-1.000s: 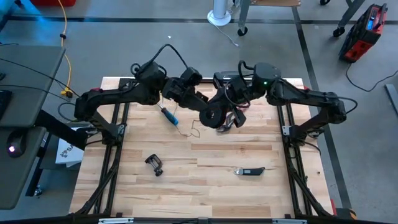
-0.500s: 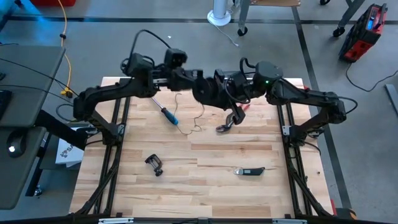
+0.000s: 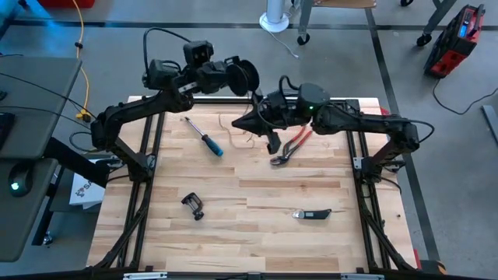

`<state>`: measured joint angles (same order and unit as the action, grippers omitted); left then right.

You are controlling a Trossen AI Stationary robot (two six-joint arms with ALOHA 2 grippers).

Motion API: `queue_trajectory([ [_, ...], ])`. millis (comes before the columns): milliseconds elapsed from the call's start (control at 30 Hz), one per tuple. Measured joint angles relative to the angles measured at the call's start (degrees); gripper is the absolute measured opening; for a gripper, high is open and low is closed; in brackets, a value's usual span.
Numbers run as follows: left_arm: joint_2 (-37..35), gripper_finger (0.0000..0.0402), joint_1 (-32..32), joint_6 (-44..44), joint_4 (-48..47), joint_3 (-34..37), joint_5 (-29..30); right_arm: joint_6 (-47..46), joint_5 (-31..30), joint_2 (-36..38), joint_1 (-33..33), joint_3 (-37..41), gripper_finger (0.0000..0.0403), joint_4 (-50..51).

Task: Coil cords
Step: Coil the black wire onto the black spool

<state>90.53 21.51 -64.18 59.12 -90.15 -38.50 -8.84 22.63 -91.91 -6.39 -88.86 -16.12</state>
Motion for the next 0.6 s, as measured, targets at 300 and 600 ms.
queue_trajectory([
  [300, 0.12, 0.0001, 4.05, 0.78, 4.21, 0.02, 0.07, -7.56, -2.12, -3.02, 0.07, 0.0, 0.0, -3.43],
  [600, -3.73, 0.0001, 13.98, 1.54, 5.26, 0.04, -4.55, -10.38, -2.78, -1.66, 0.75, 0.0, 0.0065, -3.29],
])
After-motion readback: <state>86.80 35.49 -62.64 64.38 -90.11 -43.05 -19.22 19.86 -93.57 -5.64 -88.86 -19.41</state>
